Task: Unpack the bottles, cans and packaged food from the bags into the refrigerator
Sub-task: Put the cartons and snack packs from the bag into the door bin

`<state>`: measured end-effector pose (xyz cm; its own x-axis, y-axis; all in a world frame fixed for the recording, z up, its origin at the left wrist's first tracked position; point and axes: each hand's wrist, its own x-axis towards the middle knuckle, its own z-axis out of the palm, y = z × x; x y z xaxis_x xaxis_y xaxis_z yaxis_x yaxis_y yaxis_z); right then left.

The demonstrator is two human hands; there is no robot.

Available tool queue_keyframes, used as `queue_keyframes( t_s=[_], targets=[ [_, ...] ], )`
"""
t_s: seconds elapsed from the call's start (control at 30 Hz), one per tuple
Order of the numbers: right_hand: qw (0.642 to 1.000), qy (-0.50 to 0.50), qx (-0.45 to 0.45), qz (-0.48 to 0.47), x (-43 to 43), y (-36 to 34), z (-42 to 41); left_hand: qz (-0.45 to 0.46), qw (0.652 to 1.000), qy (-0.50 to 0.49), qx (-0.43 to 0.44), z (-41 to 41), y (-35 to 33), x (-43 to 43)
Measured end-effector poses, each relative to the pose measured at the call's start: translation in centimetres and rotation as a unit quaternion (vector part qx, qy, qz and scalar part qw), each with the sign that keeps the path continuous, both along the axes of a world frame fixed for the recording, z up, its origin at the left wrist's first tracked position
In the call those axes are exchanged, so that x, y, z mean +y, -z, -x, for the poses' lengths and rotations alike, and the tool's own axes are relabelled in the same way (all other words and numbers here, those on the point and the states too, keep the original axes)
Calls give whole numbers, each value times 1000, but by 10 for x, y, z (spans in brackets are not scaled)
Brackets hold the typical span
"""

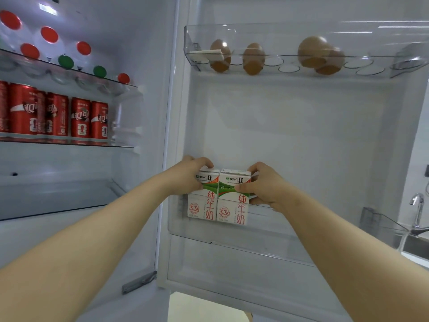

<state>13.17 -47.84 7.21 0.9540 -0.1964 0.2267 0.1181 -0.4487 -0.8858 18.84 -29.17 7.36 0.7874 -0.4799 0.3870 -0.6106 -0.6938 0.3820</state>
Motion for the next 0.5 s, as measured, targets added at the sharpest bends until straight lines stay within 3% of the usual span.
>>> queue_keyframes(
  t_s=[0.23,0.4,0.5],
  targets=[
    [998,-4,56,40,-1,3,-6,-83,996,-17,-11,3,-3,-4],
    [981,28,55,182,2,0,1,-140,987,-39,-71,6,-4,-8],
    [976,36,38,210,4,1,3,-150,982,-53,-105,5,-3,-9]
  ],
)
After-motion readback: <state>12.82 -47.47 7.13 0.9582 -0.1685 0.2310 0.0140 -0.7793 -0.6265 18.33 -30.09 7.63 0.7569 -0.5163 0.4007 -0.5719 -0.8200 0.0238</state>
